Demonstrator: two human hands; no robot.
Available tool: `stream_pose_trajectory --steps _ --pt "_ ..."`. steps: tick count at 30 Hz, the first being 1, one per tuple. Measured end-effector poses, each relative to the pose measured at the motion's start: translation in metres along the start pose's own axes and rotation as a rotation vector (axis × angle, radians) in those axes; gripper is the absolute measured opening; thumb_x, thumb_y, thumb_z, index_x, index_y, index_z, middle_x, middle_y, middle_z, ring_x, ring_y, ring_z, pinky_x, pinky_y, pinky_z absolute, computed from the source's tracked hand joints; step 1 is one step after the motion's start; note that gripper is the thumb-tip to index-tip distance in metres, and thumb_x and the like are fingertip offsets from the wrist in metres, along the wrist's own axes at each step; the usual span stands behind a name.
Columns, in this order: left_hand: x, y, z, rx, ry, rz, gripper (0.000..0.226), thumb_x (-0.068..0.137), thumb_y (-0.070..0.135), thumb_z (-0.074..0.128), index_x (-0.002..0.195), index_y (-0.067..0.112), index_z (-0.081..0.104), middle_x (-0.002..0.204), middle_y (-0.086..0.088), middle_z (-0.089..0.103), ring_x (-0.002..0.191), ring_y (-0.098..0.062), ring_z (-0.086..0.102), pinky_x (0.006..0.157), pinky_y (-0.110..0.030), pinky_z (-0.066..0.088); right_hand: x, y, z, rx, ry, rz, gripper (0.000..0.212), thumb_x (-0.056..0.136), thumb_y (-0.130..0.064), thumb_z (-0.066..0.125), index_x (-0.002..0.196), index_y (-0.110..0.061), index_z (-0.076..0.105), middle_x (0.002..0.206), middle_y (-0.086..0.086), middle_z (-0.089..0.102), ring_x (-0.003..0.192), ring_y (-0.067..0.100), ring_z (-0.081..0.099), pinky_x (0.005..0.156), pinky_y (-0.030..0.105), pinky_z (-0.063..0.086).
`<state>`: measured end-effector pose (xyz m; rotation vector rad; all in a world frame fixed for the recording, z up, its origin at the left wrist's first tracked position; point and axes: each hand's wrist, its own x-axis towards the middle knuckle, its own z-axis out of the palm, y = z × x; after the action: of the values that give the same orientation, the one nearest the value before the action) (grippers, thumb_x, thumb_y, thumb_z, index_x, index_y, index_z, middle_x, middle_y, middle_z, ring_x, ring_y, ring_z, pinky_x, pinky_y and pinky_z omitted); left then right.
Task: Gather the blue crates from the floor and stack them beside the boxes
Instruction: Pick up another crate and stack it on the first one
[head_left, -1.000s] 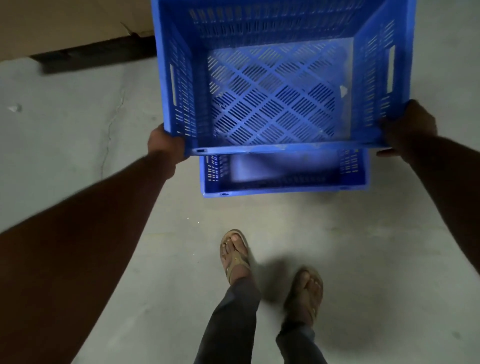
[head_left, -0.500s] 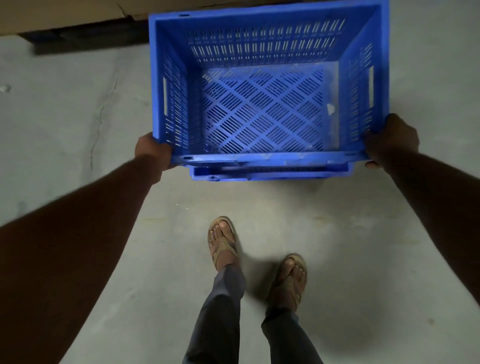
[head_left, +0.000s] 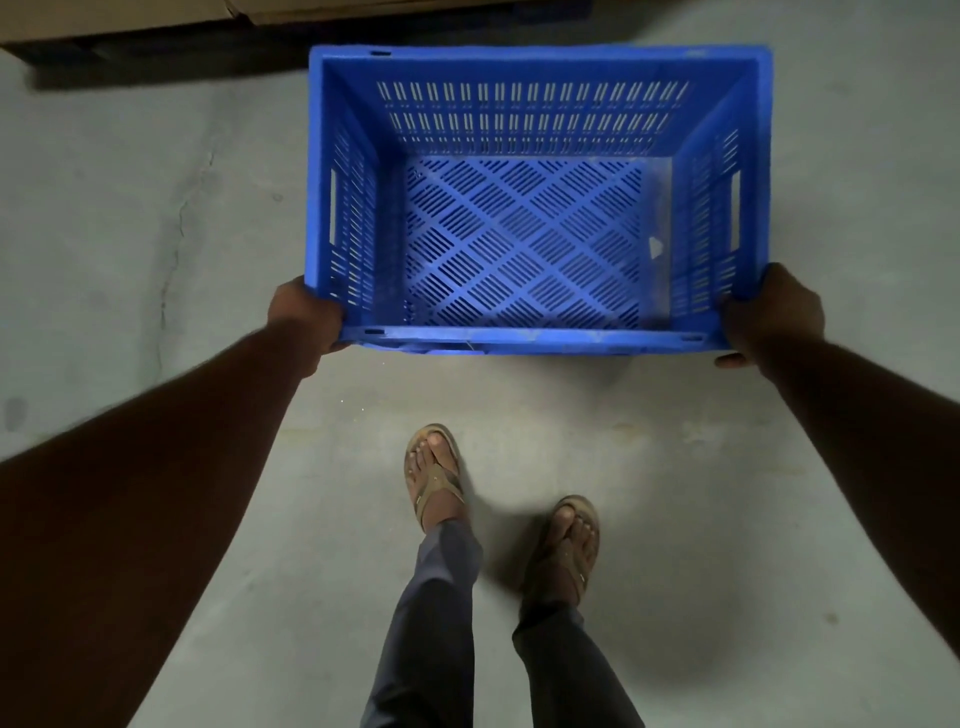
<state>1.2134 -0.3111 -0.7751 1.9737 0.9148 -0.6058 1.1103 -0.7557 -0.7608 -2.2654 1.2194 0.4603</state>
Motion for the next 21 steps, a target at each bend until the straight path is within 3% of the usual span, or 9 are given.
stream_pose_trajectory --steps 4,9,12,16,18,21 --pt "-0.002 0.001 0.001 0.003 0.008 -0.003 0.044 0.089 -0.005 0.059 0.13 0.011 0.059 0.115 -0.014 0.067 0.09 -0.037 0.072 0.056 -0.039 0.062 0.002 -0.007 0.004 0.032 0.044 0.011 0.033 0.092 -0.025 0.061 0.123 -0.013 0.055 0.127 0.018 0.062 0.08 0.043 0.073 0.051 0.053 0.062" --pt "-0.001 -0.003 0.0 0.118 0.04 0.001 0.045 0.089 0.0 0.061 0.133 0.012 0.057 0.119 -0.013 0.066 0.1 -0.036 0.068 0.079 -0.052 0.062 0.002 -0.011 0.006 -0.027 0.078 -0.004 0.032 0.093 -0.027 0.057 0.121 -0.014 0.052 0.121 0.019 0.065 0.073 0.042 0.073 0.041 0.045 0.059" --pt "-0.003 -0.001 0.005 0.195 0.077 0.015 0.046 0.09 0.002 0.058 0.134 0.013 0.056 0.113 -0.013 0.062 0.095 -0.035 0.062 0.082 -0.056 0.06 0.006 -0.007 0.006 -0.038 0.071 0.008 0.032 0.095 -0.028 0.057 0.122 -0.013 0.048 0.121 0.02 0.063 0.078 0.045 0.072 0.047 0.05 0.061" --pt "-0.007 0.001 0.005 0.257 0.144 0.086 0.042 0.088 0.0 0.058 0.13 0.008 0.059 0.104 -0.013 0.061 0.087 -0.032 0.059 0.08 -0.047 0.058 0.006 -0.001 0.015 -0.055 0.086 -0.01 0.034 0.092 -0.035 0.052 0.118 -0.017 0.04 0.106 0.018 0.063 0.075 0.047 0.071 0.062 0.055 0.063" --pt "-0.008 0.003 0.008 0.25 0.153 0.094 0.041 0.088 0.001 0.057 0.129 0.007 0.06 0.102 -0.013 0.061 0.085 -0.032 0.059 0.073 -0.043 0.057 0.009 0.006 0.019 -0.096 0.103 -0.034 0.036 0.088 -0.038 0.049 0.116 -0.019 0.035 0.111 0.025 0.066 0.084 0.051 0.07 0.074 0.059 0.061" --pt "-0.007 -0.001 0.01 0.246 0.179 0.104 0.04 0.087 0.003 0.057 0.126 0.006 0.062 0.101 -0.014 0.064 0.081 -0.033 0.06 0.068 -0.036 0.05 0.016 0.006 0.021 -0.092 0.108 -0.029 0.037 0.086 -0.038 0.05 0.114 -0.021 0.034 0.114 0.026 0.066 0.09 0.052 0.069 0.077 0.061 0.06"
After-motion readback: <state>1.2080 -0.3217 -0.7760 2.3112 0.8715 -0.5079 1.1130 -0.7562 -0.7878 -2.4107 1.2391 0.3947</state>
